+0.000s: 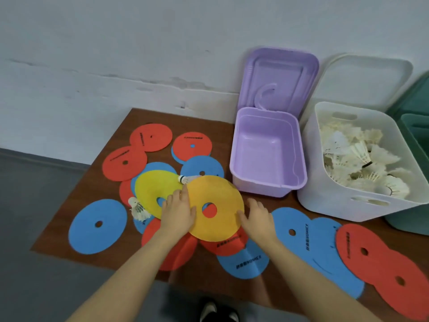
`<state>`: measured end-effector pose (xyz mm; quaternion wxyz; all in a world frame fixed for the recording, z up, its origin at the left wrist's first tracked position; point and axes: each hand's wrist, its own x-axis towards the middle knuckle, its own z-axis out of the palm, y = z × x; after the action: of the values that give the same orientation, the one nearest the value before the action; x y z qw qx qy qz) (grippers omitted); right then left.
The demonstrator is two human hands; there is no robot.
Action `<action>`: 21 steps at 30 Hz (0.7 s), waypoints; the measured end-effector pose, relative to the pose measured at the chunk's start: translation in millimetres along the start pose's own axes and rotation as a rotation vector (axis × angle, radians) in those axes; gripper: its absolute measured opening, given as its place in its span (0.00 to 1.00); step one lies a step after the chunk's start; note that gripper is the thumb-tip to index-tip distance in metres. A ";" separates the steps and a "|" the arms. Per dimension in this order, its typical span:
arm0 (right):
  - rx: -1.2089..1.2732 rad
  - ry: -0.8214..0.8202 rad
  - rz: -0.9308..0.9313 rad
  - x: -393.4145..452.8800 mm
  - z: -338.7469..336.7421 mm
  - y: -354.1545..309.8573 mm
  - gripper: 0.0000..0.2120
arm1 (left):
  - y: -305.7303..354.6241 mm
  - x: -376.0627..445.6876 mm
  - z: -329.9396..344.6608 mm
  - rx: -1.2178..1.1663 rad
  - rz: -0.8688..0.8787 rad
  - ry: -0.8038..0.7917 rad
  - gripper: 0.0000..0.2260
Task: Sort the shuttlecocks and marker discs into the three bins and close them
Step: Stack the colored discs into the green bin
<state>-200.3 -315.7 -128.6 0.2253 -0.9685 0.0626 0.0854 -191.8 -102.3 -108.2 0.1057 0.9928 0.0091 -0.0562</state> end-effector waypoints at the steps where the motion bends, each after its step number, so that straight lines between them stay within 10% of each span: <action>1: 0.038 -0.035 0.032 -0.4 4.3 -2.3 0.21 | -0.5 -0.3 2.1 -0.004 -0.010 0.007 0.31; 21: 0.611 0.142 -0.270 4.2 -7.7 -90.2 0.17 | -65.8 -2.8 -58.4 -0.210 -0.003 0.371 0.24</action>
<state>-180.7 -239.2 -84.2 0.5092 -0.8595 -0.0279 -0.0357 -190.1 -25.7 -64.9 0.2050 0.9697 0.0355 0.1284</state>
